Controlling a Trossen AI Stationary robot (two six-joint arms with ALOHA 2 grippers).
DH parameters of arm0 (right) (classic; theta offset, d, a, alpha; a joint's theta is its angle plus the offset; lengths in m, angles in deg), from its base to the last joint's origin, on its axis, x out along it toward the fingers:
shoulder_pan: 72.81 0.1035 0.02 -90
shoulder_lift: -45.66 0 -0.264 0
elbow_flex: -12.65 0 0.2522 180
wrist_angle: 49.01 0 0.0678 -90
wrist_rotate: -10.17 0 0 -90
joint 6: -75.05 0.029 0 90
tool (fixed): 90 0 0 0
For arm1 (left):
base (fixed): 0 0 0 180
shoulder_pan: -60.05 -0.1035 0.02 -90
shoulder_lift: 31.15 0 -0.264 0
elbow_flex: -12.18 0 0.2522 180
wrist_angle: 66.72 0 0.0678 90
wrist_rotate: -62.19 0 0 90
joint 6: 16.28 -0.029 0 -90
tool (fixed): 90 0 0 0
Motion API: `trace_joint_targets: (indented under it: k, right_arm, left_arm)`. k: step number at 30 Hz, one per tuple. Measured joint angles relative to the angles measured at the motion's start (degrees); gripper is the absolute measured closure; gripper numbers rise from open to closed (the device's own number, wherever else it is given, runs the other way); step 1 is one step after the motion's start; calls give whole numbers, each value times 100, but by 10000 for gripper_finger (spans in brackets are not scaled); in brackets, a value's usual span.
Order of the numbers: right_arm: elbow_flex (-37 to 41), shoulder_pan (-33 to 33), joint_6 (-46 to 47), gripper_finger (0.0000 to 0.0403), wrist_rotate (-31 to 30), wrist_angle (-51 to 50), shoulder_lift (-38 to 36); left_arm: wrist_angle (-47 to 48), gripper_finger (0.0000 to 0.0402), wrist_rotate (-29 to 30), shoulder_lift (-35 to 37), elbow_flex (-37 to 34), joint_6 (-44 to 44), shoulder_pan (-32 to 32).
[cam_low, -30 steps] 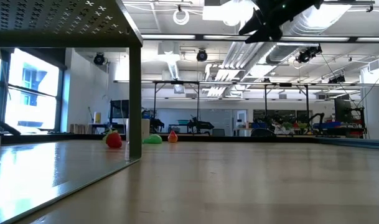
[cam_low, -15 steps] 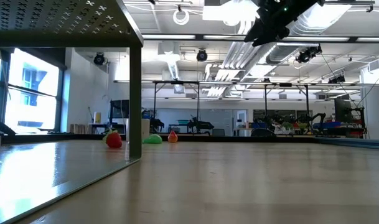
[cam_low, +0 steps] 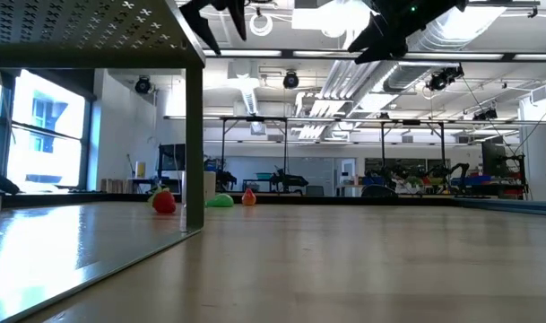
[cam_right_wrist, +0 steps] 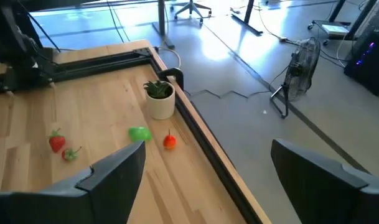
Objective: Pick & Place Fruit
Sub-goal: Put the strawberry into the red strainer bowl on the shelf
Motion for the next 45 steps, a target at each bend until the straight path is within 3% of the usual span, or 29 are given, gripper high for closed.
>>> trace_joint_targets:
  k: [5, 20, 25, 34, 41, 45]
  right_arm:
    - [0, -1, 33, 101, 1, -8, 1]
    - [0, 88, 1091, 333, 15, -270, -154]
    - [0, 237, 1348, 391, 679, -451, -570]
    - [0, 232, 1179, 395, 570, -433, -1207]
    - [0, 227, 1048, 395, -58, -609, -1204]
    - [0, 227, 994, 395, -128, -704, -1159]
  left_arm:
    - [-2, 158, -318, -121, -6, -284, -239]
    - [109, 158, 40, -122, -35, -869, -399]
    - [-74, 158, 31, -121, -413, -865, -441]
    - [-572, 158, -124, -123, -1579, -213, -585]
    - [-1771, 158, -510, -123, -2505, -156, -587]
    - [-2289, 158, -609, -123, -2989, 127, -587]
